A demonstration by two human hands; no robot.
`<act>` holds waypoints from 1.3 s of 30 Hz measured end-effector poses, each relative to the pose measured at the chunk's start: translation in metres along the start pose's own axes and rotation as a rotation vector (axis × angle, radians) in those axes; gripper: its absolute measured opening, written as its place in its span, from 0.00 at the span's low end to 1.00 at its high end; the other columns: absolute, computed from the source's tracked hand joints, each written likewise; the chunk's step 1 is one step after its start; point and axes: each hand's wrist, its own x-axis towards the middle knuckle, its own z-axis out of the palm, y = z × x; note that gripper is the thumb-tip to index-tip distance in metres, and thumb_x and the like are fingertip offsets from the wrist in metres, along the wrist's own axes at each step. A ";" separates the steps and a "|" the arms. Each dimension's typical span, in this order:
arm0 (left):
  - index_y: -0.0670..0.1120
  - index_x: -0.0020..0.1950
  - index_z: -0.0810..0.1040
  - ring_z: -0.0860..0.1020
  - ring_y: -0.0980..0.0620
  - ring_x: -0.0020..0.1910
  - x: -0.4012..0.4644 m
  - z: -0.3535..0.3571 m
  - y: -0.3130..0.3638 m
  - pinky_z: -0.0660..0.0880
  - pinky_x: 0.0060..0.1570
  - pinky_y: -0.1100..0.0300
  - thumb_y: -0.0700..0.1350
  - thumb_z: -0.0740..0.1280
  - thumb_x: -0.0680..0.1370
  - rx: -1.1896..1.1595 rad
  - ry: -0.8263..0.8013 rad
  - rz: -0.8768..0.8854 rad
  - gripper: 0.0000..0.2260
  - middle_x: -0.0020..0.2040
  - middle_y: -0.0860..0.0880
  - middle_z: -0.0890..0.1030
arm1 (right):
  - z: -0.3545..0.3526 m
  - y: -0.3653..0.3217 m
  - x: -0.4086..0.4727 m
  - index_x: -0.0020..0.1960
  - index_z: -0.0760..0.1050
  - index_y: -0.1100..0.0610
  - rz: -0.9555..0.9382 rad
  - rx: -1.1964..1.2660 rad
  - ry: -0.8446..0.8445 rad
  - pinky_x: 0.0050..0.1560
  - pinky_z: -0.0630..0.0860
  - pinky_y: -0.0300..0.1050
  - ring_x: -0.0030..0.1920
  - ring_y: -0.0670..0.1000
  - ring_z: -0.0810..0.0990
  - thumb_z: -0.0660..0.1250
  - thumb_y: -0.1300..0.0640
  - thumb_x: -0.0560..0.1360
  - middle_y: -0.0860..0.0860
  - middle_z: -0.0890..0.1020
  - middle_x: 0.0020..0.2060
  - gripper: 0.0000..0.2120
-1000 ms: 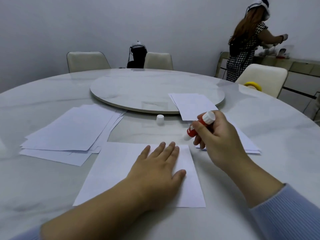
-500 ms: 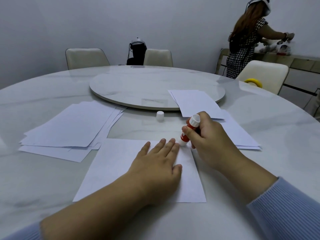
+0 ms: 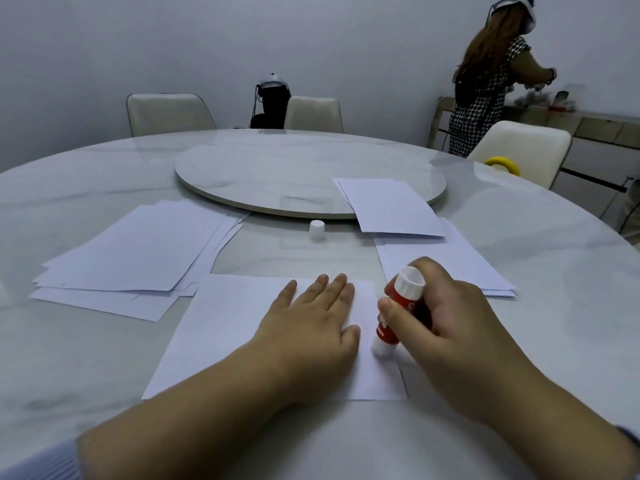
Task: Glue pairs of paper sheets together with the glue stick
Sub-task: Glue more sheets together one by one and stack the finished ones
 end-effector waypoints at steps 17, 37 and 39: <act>0.66 0.75 0.45 0.29 0.66 0.69 -0.015 -0.039 -0.014 0.29 0.69 0.60 0.45 0.56 0.81 -0.154 -0.355 0.375 0.29 0.72 0.68 0.33 | -0.054 0.015 -0.005 0.38 0.79 0.52 0.213 0.887 0.449 0.22 0.67 0.34 0.19 0.49 0.69 0.69 0.51 0.67 0.62 0.81 0.33 0.04; 0.48 0.78 0.42 0.40 0.55 0.76 0.033 -0.002 -0.016 0.38 0.74 0.55 0.57 0.46 0.81 -0.051 0.023 -0.100 0.29 0.78 0.51 0.41 | 0.036 0.033 0.110 0.49 0.70 0.59 0.104 0.189 0.110 0.28 0.70 0.28 0.27 0.37 0.76 0.64 0.57 0.78 0.49 0.81 0.36 0.05; 0.48 0.78 0.41 0.40 0.55 0.76 0.032 -0.001 -0.016 0.38 0.74 0.56 0.57 0.46 0.81 -0.048 0.025 -0.094 0.29 0.78 0.51 0.41 | 0.042 0.040 0.109 0.49 0.70 0.59 0.118 0.188 0.085 0.28 0.70 0.29 0.28 0.37 0.76 0.64 0.57 0.78 0.51 0.81 0.38 0.05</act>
